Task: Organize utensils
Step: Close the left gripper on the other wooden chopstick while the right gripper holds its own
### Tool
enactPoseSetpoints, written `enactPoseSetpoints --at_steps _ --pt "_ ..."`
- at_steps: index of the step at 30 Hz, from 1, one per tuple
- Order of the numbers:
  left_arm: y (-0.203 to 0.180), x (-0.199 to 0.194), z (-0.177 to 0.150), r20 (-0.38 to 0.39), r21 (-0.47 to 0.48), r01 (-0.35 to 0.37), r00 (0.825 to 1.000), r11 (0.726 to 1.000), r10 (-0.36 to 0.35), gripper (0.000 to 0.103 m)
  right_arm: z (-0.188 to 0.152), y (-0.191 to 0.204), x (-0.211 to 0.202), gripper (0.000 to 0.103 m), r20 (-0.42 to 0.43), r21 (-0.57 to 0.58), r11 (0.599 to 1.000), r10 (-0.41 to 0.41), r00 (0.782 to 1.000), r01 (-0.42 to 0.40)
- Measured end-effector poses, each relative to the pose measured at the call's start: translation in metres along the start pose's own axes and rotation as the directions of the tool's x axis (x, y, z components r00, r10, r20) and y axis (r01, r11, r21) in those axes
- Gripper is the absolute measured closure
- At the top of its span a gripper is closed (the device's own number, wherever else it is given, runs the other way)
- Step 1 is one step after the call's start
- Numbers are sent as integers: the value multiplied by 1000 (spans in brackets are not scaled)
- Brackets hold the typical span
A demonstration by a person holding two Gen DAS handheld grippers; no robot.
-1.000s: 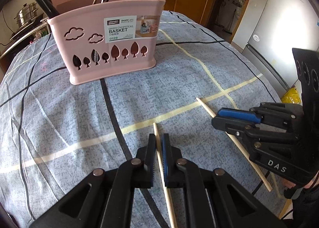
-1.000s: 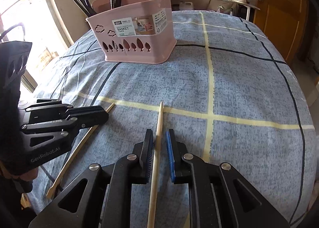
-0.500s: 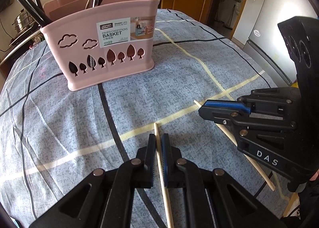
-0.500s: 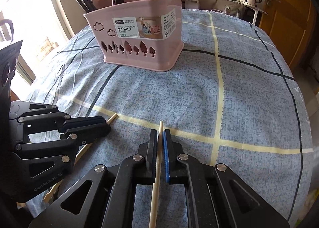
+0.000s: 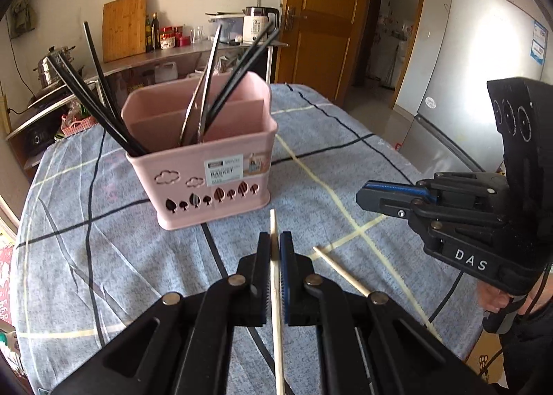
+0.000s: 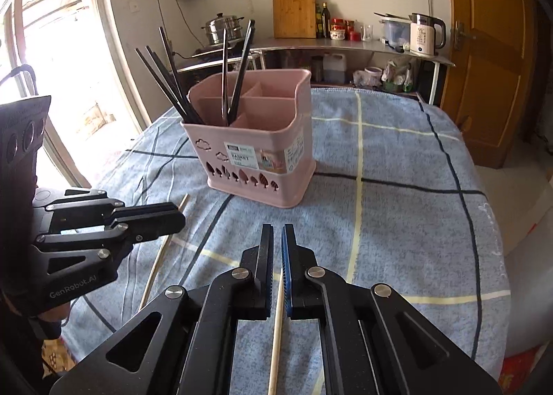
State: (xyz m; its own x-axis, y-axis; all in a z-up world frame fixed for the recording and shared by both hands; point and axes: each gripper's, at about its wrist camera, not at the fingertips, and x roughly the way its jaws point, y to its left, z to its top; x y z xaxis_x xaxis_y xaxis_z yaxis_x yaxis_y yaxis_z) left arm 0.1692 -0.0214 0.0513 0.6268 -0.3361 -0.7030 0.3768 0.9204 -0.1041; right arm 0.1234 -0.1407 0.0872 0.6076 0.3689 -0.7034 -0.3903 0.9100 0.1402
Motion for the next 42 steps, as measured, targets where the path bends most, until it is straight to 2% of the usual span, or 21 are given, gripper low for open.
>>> enactPoseSetpoints --at_steps 2,5,7,15,20,25,29,35,37,42 --pt "4 -5 1 8 -14 10 1000 1000 -10 97 1 0 1 99 -15 -5 1000 5 1000 -5" --pt "12 0 -3 -14 -32 3 1000 999 -4 97 -9 -1 22 96 -102 -22 999 22 995 -24" --pt "16 12 -8 -51 -58 5 999 998 -8 97 -20 -4 39 91 -155 -10 1000 26 988 -28" --pt "28 60 -35 -190 -101 -6 982 995 -14 97 -40 -9 81 91 -268 -13 1000 8 963 -12" --pt "30 77 -48 -256 -115 -24 967 993 -6 97 -39 -4 82 90 -275 -49 999 -17 961 3" --pt "21 81 -48 -258 -87 -45 966 995 21 97 -42 6 83 91 -274 -107 994 -63 960 35" --pt "18 83 -46 -261 -74 -54 965 996 33 95 -41 7 83 97 -275 -110 993 -63 959 34" --pt "10 89 -43 -255 -45 -71 965 996 58 95 -40 7 83 98 -270 -94 995 -47 962 22" --pt "11 90 -41 -258 -54 -63 965 997 47 97 -38 9 80 98 -254 -89 996 -29 967 6" --pt "12 83 -34 -238 -65 -41 971 997 25 98 -27 14 63 98 -190 -87 996 -15 982 -2"
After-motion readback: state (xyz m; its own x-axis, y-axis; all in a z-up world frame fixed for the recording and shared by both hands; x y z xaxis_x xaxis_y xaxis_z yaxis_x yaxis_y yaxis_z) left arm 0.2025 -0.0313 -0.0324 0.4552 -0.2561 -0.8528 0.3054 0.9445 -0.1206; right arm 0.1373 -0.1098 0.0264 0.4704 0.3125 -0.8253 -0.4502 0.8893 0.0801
